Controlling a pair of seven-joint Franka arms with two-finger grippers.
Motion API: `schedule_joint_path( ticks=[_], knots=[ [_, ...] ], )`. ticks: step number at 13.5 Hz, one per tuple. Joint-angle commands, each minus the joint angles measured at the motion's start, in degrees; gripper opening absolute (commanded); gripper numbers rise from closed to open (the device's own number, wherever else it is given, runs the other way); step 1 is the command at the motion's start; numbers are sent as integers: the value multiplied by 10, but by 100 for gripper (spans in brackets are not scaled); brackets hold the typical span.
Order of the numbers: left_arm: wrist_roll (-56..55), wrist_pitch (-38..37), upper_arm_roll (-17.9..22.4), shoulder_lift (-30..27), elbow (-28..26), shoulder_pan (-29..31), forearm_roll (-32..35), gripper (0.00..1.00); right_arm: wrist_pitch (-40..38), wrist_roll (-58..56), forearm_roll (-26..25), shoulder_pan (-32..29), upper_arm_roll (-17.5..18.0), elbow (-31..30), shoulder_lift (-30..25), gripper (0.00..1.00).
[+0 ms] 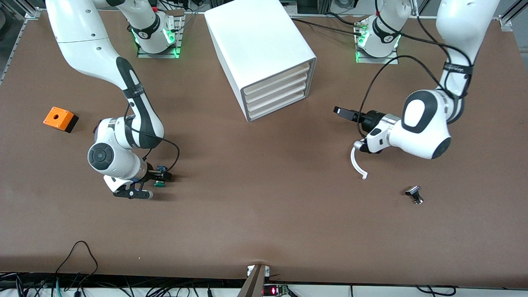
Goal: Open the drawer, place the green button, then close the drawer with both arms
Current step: 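Reach the left gripper to the cabinet's lowest drawer front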
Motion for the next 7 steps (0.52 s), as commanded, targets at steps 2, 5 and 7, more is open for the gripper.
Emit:
schedule_joint_path(
  ticks=[2,5,7],
  knots=[
    [137,77,-16,35,-56,-29,-95,99,5,-6,9,1,2,-37,-13,100],
    [244,156,-49,54,-83,-44,-152,99,7,-5,9,3,4,-49,-14,99],
    [258,160,-60,64,-85,-53,-161,98,7,-4,9,4,6,-52,-15,93]
  ],
)
